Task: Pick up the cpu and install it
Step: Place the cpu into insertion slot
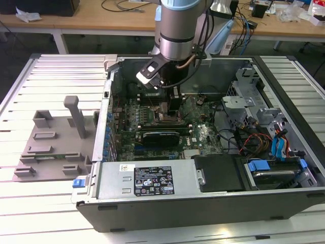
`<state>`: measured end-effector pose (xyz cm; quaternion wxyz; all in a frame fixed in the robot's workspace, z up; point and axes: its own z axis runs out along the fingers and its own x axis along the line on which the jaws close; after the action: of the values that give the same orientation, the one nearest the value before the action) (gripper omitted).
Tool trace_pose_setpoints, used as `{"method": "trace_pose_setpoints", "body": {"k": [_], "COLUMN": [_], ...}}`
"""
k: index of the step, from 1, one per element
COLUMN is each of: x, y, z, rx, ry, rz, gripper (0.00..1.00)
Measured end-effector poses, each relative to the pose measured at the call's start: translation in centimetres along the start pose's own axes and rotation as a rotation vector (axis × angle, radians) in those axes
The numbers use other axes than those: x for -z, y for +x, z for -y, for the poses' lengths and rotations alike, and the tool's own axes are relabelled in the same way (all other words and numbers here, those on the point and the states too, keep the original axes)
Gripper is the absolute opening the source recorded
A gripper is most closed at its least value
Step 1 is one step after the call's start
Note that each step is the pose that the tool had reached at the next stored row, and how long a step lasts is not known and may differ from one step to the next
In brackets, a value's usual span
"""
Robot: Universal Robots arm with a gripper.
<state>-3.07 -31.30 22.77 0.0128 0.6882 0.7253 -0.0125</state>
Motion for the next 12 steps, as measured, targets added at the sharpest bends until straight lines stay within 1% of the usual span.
{"method": "trace_pose_setpoints", "body": {"k": [6, 10, 12], "x": [-0.86, -1.32, -1.59], "y": [0.03, 0.13, 0.15], "z": [0.0, -0.01, -0.01], "rx": [0.0, 0.0, -0.009], "ry": [0.0, 0.0, 0.0003], "rz": [0.0, 0.0, 0.0006], "gripper": [0.55, 0.55, 0.55]}}
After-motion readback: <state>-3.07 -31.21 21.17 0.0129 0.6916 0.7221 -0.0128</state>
